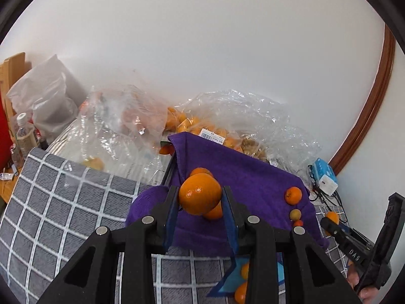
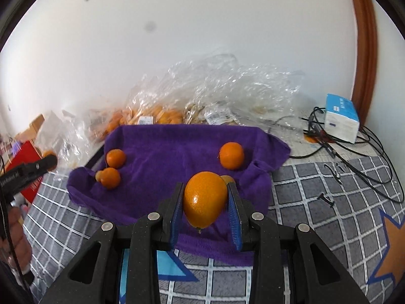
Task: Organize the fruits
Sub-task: 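Carry the oval orange with the right gripper over the towel while the left gripper carries its orange, then lower and open the right gripper on the towel while the left gripper releases its orange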
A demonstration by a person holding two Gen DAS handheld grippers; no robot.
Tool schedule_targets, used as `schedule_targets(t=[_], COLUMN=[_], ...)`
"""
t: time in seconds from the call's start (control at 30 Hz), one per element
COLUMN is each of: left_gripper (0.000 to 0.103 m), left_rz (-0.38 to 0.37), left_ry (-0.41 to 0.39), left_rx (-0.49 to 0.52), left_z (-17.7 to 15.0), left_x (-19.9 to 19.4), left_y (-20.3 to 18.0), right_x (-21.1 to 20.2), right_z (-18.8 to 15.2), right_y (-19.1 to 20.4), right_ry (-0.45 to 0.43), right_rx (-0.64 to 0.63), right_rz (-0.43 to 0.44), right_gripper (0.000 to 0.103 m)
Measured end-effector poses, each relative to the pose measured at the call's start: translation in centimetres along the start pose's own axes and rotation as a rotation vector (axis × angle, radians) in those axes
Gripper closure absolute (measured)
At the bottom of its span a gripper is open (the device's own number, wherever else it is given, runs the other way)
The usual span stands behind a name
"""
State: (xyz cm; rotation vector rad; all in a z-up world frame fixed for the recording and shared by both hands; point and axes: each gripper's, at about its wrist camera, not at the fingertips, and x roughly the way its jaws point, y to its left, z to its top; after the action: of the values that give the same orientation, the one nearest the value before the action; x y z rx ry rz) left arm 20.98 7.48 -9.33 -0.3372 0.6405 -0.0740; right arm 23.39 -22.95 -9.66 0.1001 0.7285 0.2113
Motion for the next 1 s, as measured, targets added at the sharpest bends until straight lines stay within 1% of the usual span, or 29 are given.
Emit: schedule_targets(t=[0.1,0.23,0.37,0.4,0.53,0.6,0.67,0.77,1.0], left_gripper=[0.071,0.071,0.071,0.071,0.071,0.071,0.071,0.071,0.071], left_rz=[0.013,0.021,0.069,0.071,0.084,0.09,0.114,0.131,0.153], left_ry=[0.023,0.074,0.106,0.11,0.125,0.129,0.123,0.121,0.111], left_rx=[0.01,0.013,0.059,0.062,0.072,0.088,0.13,0.171,0.21], left_z=[-0.2,-1.2,-2.1,-2.2,-2.6,-2.9,-3.1,-3.3,-3.4], left_x=[2.0,4.5,5.9,6.1,6.7,7.0,7.2,7.3,7.3], left_y=[-0.4,-0.5,-0.9,-0.9,-0.8,-0.9,-1.5,-1.9,-2.3], right_x=[1.5,3.3,4.9,5.1,5.5,5.3,5.5,5.4,5.4], right_z=[-0.5,-1.5,-2.4,-2.5,-2.8,-2.8,-2.8,-2.8,-2.8], right_y=[0.0,-0.6,-1.3,-1.2,-0.2,-0.2,-0.5,-0.3,-0.2], right_ry=[0.03,0.071,0.122,0.127,0.117,0.112,0.114,0.11,0.109], right_rx=[-0.007,0.005,0.035,0.029,-0.024,-0.025,-0.01,-0.017,-0.024], right_rz=[0.0,0.002,0.018,0.006,-0.038,-0.037,-0.03,-0.042,-0.057], right_gripper=[0.07,0.07,0.07,0.07,0.07,0.07,0.07,0.071,0.067])
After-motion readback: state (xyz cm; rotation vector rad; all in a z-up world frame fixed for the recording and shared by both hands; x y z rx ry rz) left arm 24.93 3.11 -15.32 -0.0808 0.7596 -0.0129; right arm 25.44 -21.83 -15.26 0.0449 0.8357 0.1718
